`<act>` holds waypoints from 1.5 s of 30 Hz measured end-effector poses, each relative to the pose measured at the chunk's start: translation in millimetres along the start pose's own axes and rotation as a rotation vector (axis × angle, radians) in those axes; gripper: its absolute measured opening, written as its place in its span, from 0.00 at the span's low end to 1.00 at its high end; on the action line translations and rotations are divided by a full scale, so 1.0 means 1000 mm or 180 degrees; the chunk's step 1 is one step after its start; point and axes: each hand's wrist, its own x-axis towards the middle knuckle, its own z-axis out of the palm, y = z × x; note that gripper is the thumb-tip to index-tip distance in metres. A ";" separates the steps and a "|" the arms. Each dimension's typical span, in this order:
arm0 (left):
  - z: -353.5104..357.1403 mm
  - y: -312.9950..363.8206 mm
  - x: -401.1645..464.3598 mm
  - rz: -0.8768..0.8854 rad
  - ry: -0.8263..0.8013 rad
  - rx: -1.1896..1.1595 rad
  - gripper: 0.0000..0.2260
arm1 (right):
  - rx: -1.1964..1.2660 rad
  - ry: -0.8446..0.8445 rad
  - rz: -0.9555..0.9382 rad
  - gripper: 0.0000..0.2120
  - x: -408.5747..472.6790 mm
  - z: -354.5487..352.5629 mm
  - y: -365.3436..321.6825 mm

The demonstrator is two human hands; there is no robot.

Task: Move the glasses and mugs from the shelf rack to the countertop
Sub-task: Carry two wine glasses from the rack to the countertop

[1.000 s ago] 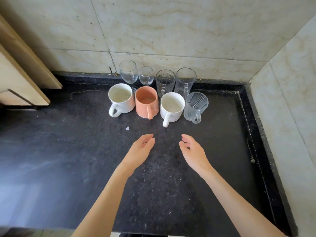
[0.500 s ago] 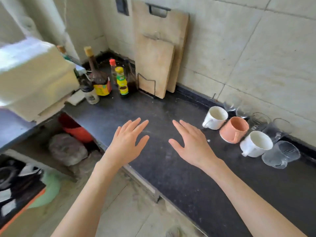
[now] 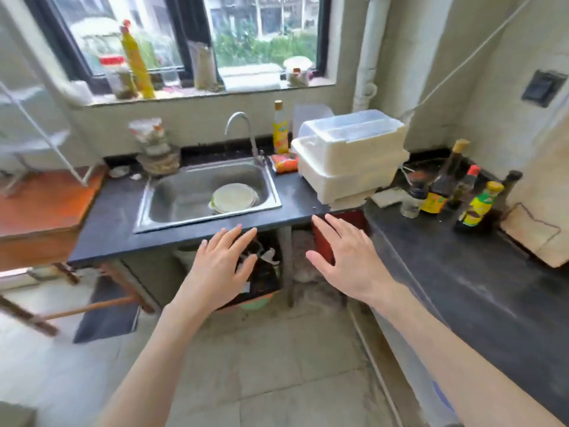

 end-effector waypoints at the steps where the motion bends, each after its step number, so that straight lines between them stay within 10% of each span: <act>1: -0.013 -0.021 -0.005 -0.0107 0.0088 0.0035 0.23 | -0.0003 -0.0009 -0.0143 0.30 0.013 0.008 -0.021; 26: -0.207 -0.470 0.019 -0.1864 0.0839 0.0399 0.21 | 0.0280 -0.0763 -0.1958 0.30 0.385 0.182 -0.429; 45: -0.377 -0.779 0.145 -0.0892 0.1005 0.0048 0.21 | 0.0603 -0.0058 -0.1538 0.28 0.587 0.246 -0.701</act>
